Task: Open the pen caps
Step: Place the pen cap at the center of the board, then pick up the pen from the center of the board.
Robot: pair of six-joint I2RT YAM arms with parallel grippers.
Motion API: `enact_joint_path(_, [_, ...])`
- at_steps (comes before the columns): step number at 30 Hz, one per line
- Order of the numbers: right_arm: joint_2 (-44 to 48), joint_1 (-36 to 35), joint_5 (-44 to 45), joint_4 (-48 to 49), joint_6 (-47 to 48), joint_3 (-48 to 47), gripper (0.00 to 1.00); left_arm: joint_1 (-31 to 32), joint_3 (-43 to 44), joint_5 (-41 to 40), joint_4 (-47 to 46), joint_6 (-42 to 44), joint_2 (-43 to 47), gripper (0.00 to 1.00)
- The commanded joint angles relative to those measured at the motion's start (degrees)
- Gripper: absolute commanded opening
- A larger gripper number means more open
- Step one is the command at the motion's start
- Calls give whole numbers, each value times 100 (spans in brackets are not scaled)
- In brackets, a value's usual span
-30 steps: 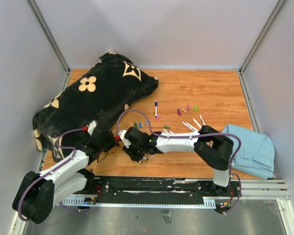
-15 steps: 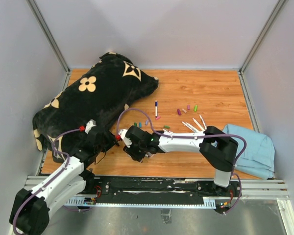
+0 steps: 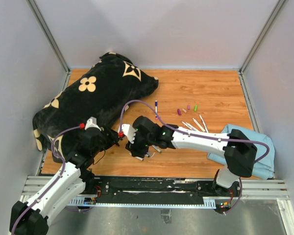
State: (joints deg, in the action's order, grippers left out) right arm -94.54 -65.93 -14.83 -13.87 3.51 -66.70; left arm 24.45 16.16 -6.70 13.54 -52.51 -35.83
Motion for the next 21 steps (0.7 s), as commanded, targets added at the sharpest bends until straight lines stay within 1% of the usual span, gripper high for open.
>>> enact_joint_path(1, [485, 664, -1197, -499, 1186, -123, 48, -28, -32, 409, -768, 359, 294, 68])
enact_joint_path(2, [589, 857, -1421, -570, 1333, -108, 49, -28, -60, 509, -913, 431, 349, 73])
enact_joint_path(7, [1092, 1906, -2163, -638, 1679, 27, 57, -28, -331, 1230, -1956, 915, 776, 88])
enact_joint_path(11, [1309, 2656, -2242, -642, 1750, 42, 65, -28, -556, 1590, -2497, 1139, 1173, 98])
enact_joint_path(13, [1353, 2957, -2197, -635, 1758, 15, 71, -28, -610, 1693, -2610, 1266, 1321, 99])
enact_joint_path(15, [1339, 3193, -2078, -638, 1784, -39, 81, -28, -611, 1739, -2631, 1401, 1407, 99])
enact_joint_path(17, [1302, 3386, -1892, -634, 1774, -104, 97, -30, -551, 1737, -2592, 1577, 1409, 99])
enact_joint_path(18, [1260, 3454, -1746, -624, 1762, -166, 99, -32, -500, 1727, -2560, 1690, 1370, 99])
enact_joint_path(21, [1061, 3620, -1220, -535, 1669, -322, 98, -27, -256, 1684, -2375, 2096, 1155, 99])
